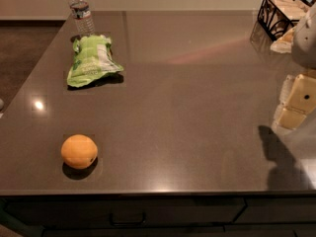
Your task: Move green rice chip bag near orange
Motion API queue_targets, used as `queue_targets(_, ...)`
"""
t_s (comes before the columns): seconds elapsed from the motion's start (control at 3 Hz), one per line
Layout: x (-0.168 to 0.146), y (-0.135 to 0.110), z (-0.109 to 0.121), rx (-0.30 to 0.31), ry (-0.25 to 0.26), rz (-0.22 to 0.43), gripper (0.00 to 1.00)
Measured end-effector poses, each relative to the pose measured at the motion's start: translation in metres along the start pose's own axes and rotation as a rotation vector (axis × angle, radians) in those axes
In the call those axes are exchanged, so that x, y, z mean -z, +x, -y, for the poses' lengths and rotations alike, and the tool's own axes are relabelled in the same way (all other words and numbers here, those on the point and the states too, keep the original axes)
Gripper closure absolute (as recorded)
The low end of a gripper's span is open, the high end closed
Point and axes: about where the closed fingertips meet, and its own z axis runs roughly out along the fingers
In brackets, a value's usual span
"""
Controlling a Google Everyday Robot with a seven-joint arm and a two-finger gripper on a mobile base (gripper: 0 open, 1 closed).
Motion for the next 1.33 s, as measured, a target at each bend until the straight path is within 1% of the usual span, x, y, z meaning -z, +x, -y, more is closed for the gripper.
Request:
queue_targets(0.33, 0.001, -0.004, 0.001, 0.001, -0.004, 0.011, 0.0)
queue_targets(0.67, -0.01, -0.034, -0.001, 0.022, -0.054, 0.078, 0.0)
queue_targets(1.0, -0.019, -0.063, -0.01, 0.065, -0.086, 0.138, 0.0)
queue_targets(1.33, -0.031, -0.098, -0.01, 0.077, -0.085, 0.184, 0.0)
